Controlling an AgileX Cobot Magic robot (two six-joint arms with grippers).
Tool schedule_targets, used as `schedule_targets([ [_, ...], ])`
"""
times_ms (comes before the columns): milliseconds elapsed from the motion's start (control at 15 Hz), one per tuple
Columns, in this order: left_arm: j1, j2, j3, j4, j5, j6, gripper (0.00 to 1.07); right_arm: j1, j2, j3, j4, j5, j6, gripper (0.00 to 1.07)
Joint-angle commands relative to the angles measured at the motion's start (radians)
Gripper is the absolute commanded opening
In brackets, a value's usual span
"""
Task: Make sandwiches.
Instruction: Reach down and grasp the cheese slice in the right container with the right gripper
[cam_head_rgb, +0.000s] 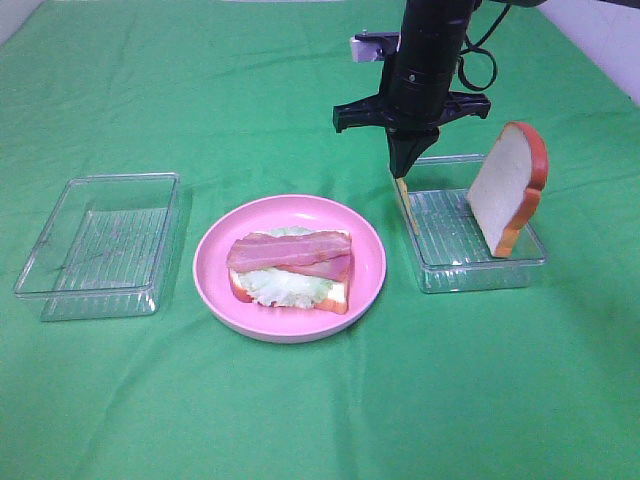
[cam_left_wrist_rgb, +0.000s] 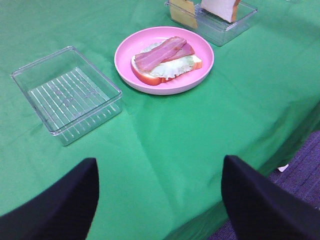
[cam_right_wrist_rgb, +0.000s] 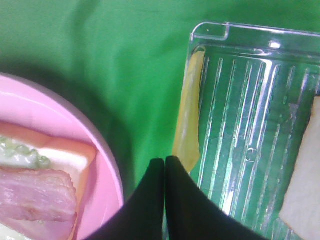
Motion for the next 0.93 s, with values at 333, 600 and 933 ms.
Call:
schedule_targets([
  [333, -0.002, -0.022, 0.002, -0.005, -0.011, 0.002, 0.67, -0.002, -0.005, -0.004, -0.007, -0.034, 0.026, 0.49],
  [600, -0.002, -0.022, 0.002, -0.005, -0.011, 0.002, 0.67, -0.002, 0.006, -0.004, -0.026, -0.058, 0.026, 0.49],
  [933, -0.002, -0.022, 0.002, -0.005, -0.011, 0.002, 0.67, -0.002, 0.023, -0.004, -0.035, -0.058, 0.026, 0.49],
])
